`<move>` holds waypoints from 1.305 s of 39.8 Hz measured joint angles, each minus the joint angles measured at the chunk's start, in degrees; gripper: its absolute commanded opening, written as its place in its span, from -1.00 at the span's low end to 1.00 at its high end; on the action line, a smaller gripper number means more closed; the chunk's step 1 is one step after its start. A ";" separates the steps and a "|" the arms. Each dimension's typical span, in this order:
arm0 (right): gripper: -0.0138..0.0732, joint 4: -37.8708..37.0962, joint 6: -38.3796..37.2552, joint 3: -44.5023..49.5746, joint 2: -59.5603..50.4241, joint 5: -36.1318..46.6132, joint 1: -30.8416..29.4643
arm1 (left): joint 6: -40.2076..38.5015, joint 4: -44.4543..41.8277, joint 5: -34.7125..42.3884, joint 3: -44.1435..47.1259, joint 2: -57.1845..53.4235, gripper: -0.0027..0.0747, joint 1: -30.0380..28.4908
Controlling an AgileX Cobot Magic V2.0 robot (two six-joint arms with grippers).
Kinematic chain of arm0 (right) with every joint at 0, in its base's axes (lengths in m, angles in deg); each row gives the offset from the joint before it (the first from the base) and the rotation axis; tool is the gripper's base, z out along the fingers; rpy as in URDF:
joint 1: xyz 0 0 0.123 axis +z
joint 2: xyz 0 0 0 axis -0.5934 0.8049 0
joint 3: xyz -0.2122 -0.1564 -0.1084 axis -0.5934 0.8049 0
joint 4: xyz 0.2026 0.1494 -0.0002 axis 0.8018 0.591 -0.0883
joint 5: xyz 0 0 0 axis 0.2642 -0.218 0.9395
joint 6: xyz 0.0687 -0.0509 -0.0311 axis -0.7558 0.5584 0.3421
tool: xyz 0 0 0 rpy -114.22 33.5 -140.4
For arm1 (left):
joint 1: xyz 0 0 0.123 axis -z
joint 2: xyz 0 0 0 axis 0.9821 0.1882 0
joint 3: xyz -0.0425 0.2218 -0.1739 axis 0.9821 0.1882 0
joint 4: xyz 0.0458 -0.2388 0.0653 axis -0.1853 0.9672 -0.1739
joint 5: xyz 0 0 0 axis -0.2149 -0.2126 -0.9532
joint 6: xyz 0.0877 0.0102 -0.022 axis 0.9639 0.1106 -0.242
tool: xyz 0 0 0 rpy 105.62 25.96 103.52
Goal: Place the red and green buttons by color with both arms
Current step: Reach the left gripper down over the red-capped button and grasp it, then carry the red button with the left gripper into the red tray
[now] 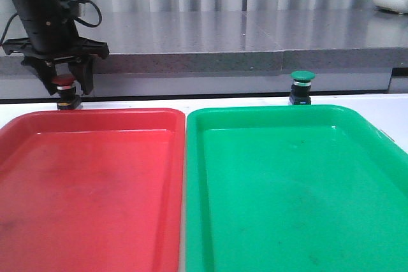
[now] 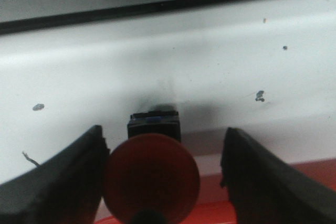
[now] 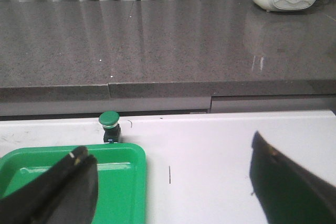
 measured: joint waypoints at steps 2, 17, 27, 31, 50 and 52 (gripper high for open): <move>0.71 0.00 0.00 0.00 0.00 0.00 0.00 | 0.00 0.00 -0.13 0.00 0.00 -0.51 0.00; 0.71 0.00 0.00 0.00 0.00 -0.23 0.00 | 0.00 -2.00 -2.95 -2.44 -1.33 -0.77 0.00; 0.71 0.00 0.00 0.00 0.00 -0.88 0.00 | 0.20 1.22 -5.79 -1.74 -11.61 -0.77 -0.19; 0.71 0.00 0.00 0.00 0.00 -1.54 0.00 | 0.20 1.89 -6.05 1.94 -16.14 -0.77 0.31; 0.71 0.00 0.00 0.00 0.00 -3.40 0.00 | -3.41 2.91 5.34 39.50 -33.48 -0.77 12.17; 0.71 0.00 0.00 0.00 0.00 -3.40 0.00 | -3.88 3.21 6.24 42.19 -33.73 -0.77 12.72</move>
